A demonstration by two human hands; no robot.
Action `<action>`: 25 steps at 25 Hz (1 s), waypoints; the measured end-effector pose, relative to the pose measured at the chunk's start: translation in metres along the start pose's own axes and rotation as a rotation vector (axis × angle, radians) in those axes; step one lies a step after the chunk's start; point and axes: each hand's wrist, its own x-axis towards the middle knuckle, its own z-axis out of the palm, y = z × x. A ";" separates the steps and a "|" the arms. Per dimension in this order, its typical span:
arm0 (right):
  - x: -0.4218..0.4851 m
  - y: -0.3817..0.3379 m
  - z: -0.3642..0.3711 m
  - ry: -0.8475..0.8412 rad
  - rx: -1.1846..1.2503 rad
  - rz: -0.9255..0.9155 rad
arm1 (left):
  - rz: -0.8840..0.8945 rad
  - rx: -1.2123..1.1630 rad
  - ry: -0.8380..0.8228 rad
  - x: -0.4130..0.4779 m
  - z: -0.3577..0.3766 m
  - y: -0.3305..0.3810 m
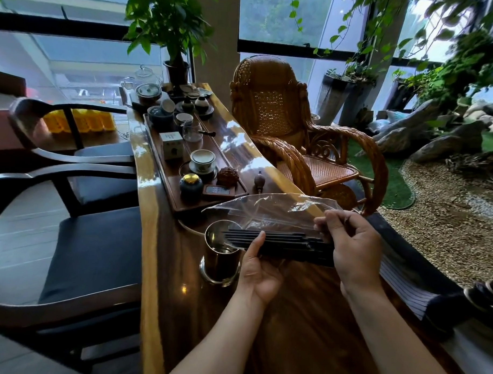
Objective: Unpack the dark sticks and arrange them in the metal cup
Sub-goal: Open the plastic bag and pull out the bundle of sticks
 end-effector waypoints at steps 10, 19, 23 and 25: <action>0.008 -0.012 0.013 -0.060 -0.125 -0.076 | 0.015 -0.023 0.092 0.002 0.000 0.002; 0.004 -0.020 -0.008 -0.284 -0.343 -0.039 | 0.026 -0.092 0.009 0.004 0.009 0.008; -0.011 -0.011 -0.022 -0.241 -0.440 -0.019 | 0.037 -0.089 0.022 0.004 0.011 0.010; -0.013 -0.013 -0.021 -0.195 -0.441 -0.032 | 0.051 -0.058 0.036 0.004 0.013 0.011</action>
